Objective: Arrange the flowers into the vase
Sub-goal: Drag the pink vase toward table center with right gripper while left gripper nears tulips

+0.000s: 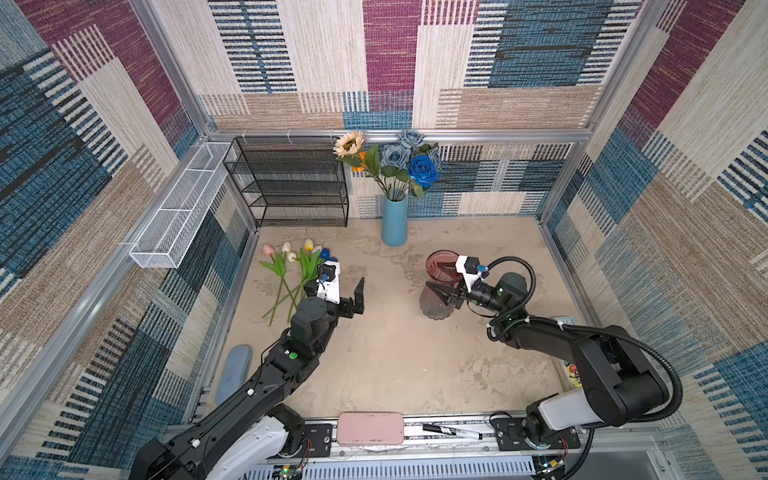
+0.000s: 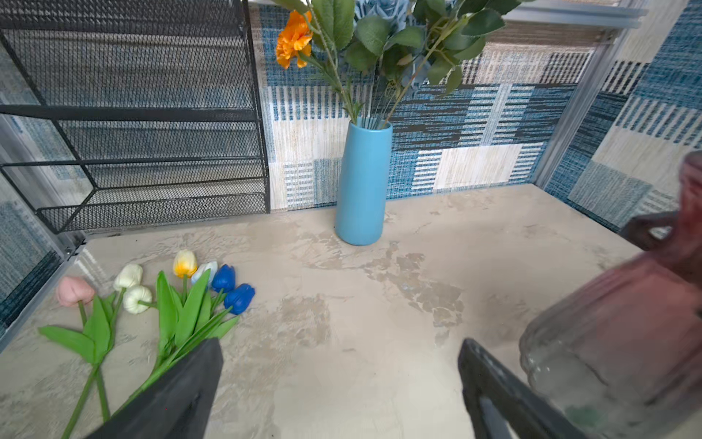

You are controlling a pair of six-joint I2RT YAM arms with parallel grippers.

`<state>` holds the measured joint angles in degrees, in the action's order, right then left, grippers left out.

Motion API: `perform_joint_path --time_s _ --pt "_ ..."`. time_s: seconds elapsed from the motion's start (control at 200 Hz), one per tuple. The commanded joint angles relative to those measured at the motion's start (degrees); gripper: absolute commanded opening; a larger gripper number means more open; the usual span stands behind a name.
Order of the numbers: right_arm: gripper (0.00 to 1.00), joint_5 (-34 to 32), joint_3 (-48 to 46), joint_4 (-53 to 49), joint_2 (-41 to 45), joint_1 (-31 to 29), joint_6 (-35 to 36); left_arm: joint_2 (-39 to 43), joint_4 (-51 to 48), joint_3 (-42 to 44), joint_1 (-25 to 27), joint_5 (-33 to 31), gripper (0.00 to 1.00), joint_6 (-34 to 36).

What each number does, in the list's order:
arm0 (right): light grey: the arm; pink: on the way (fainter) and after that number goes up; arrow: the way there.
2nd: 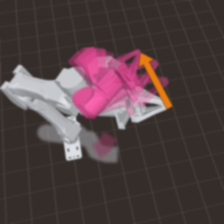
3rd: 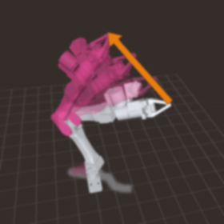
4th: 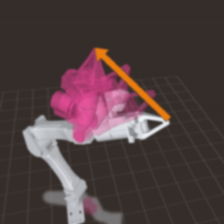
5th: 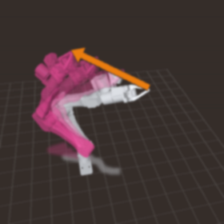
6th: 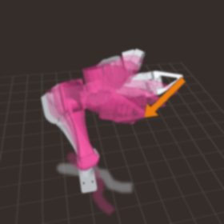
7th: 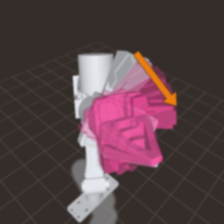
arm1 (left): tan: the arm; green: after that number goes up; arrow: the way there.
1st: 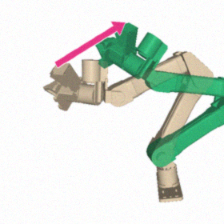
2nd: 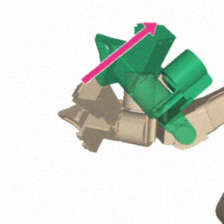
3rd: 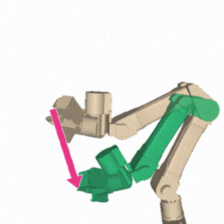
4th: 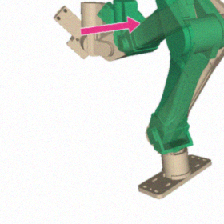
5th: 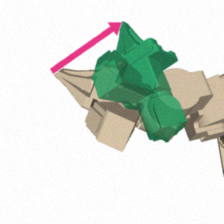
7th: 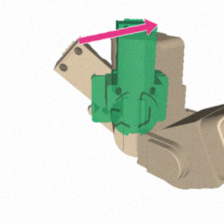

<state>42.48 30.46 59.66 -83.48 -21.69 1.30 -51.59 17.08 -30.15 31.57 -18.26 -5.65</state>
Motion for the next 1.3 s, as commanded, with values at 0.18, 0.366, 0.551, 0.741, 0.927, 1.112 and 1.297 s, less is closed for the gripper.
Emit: perform_joint_path --time_s 0.18,0.366,0.551,0.741,0.927,1.112,1.297 --pt "0.27 -0.76 -0.38 9.86 -3.91 -6.37 2.64 -6.45 -9.16 -5.06 -6.08 2.36 0.99 -5.88" --pt "0.27 -0.11 0.66 15.57 -9.70 -9.67 1.16 -10.54 -11.03 -7.19 -7.18 4.68 0.97 -7.16" --pt "0.29 -0.46 2.69 21.07 -15.31 -11.88 0.81 -13.86 -10.93 -8.05 -7.58 5.60 0.97 -8.15" --pt "0.33 0.13 5.74 27.11 -21.68 -12.63 -1.38 -15.32 -10.34 -8.95 -7.75 6.00 0.96 -8.06" --pt "0.55 -2.00 6.07 25.48 -23.50 -12.67 0.16 -15.25 -11.17 -9.58 -7.75 5.83 0.97 -7.79" --pt "0.90 -3.60 5.12 21.03 -21.28 -12.69 2.74 -14.59 -11.59 -9.72 -8.01 5.84 1.00 -7.15" --pt "1.00 -5.13 2.90 18.78 -19.44 -12.67 3.78 -14.32 -13.64 -11.51 -9.00 6.26 1.00 -5.98"
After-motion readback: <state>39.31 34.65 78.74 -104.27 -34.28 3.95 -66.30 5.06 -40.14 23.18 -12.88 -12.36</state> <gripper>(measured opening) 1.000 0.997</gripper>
